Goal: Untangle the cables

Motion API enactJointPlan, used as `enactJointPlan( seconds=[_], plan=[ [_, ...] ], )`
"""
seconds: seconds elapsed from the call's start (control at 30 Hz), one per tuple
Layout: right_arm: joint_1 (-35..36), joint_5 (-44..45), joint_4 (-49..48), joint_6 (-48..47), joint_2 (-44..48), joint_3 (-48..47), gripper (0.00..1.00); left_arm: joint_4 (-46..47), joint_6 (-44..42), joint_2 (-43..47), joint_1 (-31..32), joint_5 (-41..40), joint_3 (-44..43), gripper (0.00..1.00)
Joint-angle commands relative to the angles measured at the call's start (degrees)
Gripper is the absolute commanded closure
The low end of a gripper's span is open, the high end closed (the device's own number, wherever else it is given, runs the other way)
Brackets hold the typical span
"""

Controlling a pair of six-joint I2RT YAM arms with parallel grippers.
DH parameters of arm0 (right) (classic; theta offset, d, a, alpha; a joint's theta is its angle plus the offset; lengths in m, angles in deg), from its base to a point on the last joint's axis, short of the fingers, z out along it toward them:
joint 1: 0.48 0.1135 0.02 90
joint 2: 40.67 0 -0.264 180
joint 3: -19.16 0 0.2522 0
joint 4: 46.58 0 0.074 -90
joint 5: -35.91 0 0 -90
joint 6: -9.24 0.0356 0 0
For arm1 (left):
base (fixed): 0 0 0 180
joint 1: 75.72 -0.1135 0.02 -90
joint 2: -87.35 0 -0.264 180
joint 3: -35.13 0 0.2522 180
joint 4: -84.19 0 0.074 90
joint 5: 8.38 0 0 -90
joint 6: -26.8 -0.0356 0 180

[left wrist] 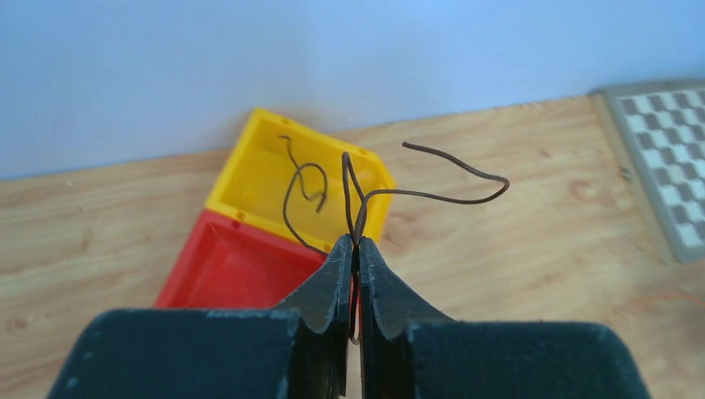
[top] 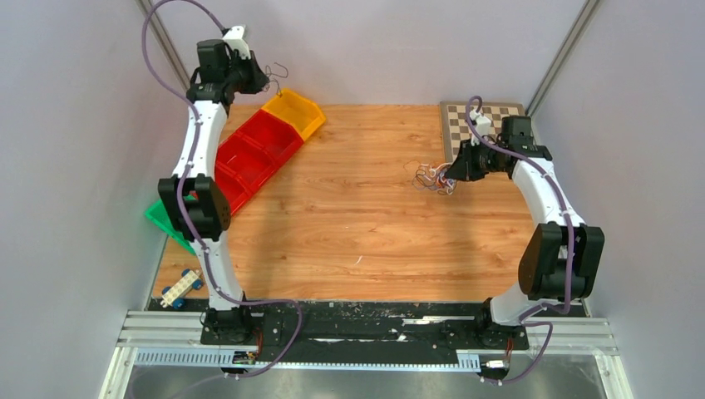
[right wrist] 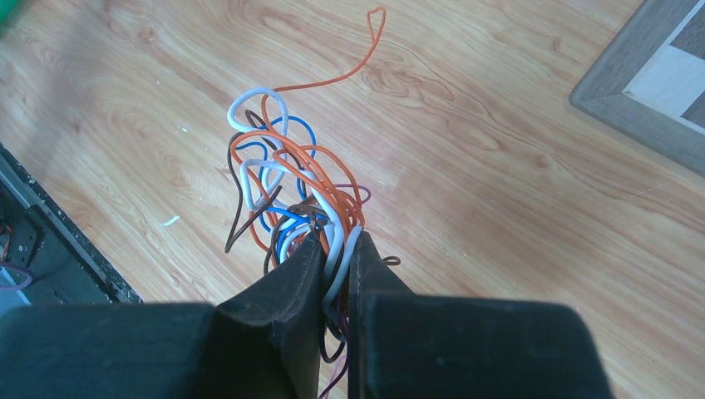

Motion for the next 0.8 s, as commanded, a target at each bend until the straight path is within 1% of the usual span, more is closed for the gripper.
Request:
enactJointPlan(
  seconds=[0.0, 0.1, 0.17, 0.2, 0.27, 0.3, 0.33, 0.37, 0.4, 0.43, 0.47, 0.5, 0.53, 0.57, 0.6, 0.63, 0.67, 0.7, 0.73, 0.77],
  plan=[
    [0.2, -2.9, 1.0, -0.4, 1.7, -3.4, 0.99, 4.7, -2.1, -10.1, 1.2, -7.0, -9.3, 0.91],
    [0.2, -2.8, 1.4, -0.6, 1.6, -3.6, 0.99, 8.8, -3.1, -15.3, 1.5, -7.9, -12.4, 0.9],
    [0.2, -2.7, 1.5, -0.7, 1.7, -3.6, 0.99, 9.2, -4.3, -18.8, 1.6, -8.4, -14.7, 0.89],
    [0.2, -2.6, 1.6, -0.8, 1.6, -3.6, 0.99, 9.3, -4.8, -20.6, 3.0, -8.8, -15.9, 0.88],
    [0.2, -2.8, 1.6, -0.8, 1.7, -3.7, 0.98, 9.6, -6.0, -22.1, 4.0, -10.1, -16.1, 0.75],
    [0.3, -3.0, 1.6, -0.8, 1.6, -3.7, 0.98, 9.8, -6.8, -22.4, 4.1, -10.3, -16.1, 0.6],
    [0.4, -3.2, 1.6, -0.8, 1.4, -3.9, 0.98, 9.9, -7.1, -22.6, 4.5, -10.4, -16.1, 0.52],
    [0.7, -3.5, 1.6, -0.9, 1.4, -4.0, 0.98, 9.8, -7.7, -22.5, 4.6, -10.7, -16.1, 0.38],
    [1.3, -3.8, 1.5, -1.1, 1.3, -4.3, 0.98, 9.7, -7.8, -22.1, 4.8, -10.4, -16.1, 0.33],
    [1.8, -4.1, 1.5, -1.4, 1.3, -4.3, 0.98, 9.2, -8.1, -21.8, 4.8, -10.0, -16.1, 0.23],
    [2.6, -4.4, 1.5, -1.6, 1.2, -4.5, 0.98, 8.8, -8.1, -20.5, 4.8, -9.6, -16.0, 0.19],
    [3.4, -5.0, 1.5, -1.8, 1.1, -4.8, 0.97, 7.4, -8.8, -19.6, 4.7, -8.4, -16.0, 0.13],
    [3.9, -5.8, 1.5, -1.9, 0.9, -5.3, 0.97, 6.4, -9.6, -17.4, 4.7, -7.1, -15.4, 0.1],
    [6.0, -6.9, 1.5, -2.1, 0.6, -5.9, 0.96, 3.4, -11.7, -15.8, 4.5, -1.4, -13.8, 0.05],
    [7.0, -8.3, 1.5, -2.0, 0.3, -6.7, 0.94, 0.6, -14.1, -11.9, 4.3, 3.2, -12.3, 0.03],
    [7.9, -10.7, 1.5, -2.0, 0.0, -7.4, 0.94, -0.1, -15.1, -7.2, 3.9, 12.9, -7.0, 0.01],
    [8.6, -12.5, 1.5, -1.9, -0.5, -8.4, 0.93, -0.8, -17.4, -4.4, 3.8, 18.4, -3.5, 0.0],
    [9.5, -14.0, 1.5, -1.5, -1.0, -9.4, 0.92, -0.9, -18.7, -1.7, 3.8, 27.6, 4.5, 0.0],
    [10.5, -15.1, 1.5, -1.1, -1.6, -10.7, 0.92, -0.8, -20.9, 4.2, 4.0, 34.3, 8.7, 0.0],
    [11.6, -16.0, 1.5, -0.8, -2.1, -11.9, 0.92, -1.0, -21.9, 9.8, 5.1, 36.3, 15.8, 0.0]
  ],
)
